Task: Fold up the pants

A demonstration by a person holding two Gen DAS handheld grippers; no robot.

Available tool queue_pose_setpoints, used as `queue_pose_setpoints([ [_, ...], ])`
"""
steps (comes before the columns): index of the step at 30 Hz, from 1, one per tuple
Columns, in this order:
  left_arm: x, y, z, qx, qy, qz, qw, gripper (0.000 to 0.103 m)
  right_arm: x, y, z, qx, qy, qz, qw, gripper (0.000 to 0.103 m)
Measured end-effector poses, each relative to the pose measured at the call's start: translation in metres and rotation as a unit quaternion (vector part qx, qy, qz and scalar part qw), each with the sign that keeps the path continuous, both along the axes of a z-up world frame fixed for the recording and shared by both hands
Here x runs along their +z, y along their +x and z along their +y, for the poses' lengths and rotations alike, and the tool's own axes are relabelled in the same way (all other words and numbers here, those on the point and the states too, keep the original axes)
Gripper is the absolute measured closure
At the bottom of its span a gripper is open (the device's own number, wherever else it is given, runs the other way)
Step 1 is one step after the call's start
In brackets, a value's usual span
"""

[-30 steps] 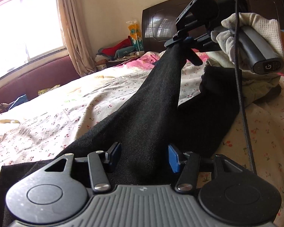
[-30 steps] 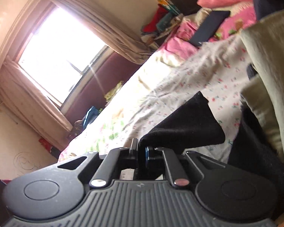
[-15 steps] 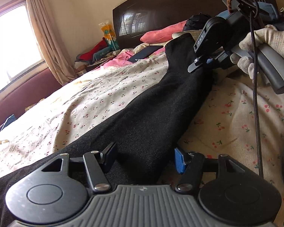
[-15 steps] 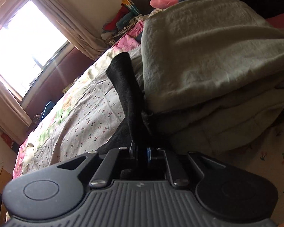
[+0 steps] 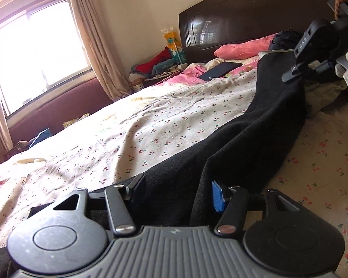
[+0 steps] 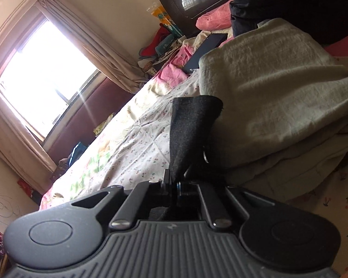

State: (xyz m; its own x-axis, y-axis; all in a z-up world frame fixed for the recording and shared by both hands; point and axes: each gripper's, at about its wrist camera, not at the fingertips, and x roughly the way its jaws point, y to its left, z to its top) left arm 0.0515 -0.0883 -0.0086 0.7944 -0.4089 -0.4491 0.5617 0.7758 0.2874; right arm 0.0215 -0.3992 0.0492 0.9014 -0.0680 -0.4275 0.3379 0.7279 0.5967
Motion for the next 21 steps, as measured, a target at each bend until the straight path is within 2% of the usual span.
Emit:
queue_pose_setpoints([
  [1,-0.001,-0.001,0.001,0.001,0.000,0.005,1.0000,0.032,-0.009,0.002,-0.002,-0.001,0.015,0.019,1.000,0.098],
  [3,-0.002,-0.002,0.000,0.002,0.008,0.003,1.0000,0.032,-0.019,0.003,0.001,0.017,0.039,0.025,0.999,0.098],
  [5,0.000,-0.004,0.000,0.010,0.015,-0.011,0.9998,0.033,-0.014,0.005,0.011,0.028,0.031,0.015,0.999,0.098],
  [8,0.007,-0.003,0.010,0.031,-0.005,-0.011,0.9994,0.033,0.001,0.008,0.021,0.044,0.043,-0.019,0.998,0.098],
  [10,0.010,-0.007,0.017,0.041,-0.012,-0.022,0.9989,0.033,0.012,0.013,0.028,0.055,-0.004,-0.030,0.998,0.098],
  [12,0.008,-0.011,0.019,0.039,-0.002,-0.029,0.9988,0.033,0.015,0.019,0.034,0.073,-0.047,-0.029,0.996,0.098],
  [13,0.006,-0.013,0.018,0.036,0.003,-0.028,0.9989,0.033,0.011,0.022,0.033,0.075,-0.049,-0.020,0.996,0.098],
  [17,-0.004,-0.017,0.012,0.016,0.027,-0.031,0.9990,0.033,-0.022,0.024,0.026,0.061,-0.065,0.070,0.994,0.093],
  [21,-0.006,-0.014,0.014,0.017,0.024,-0.017,0.9994,0.033,-0.026,0.011,0.016,0.031,-0.059,0.071,0.995,0.092],
])
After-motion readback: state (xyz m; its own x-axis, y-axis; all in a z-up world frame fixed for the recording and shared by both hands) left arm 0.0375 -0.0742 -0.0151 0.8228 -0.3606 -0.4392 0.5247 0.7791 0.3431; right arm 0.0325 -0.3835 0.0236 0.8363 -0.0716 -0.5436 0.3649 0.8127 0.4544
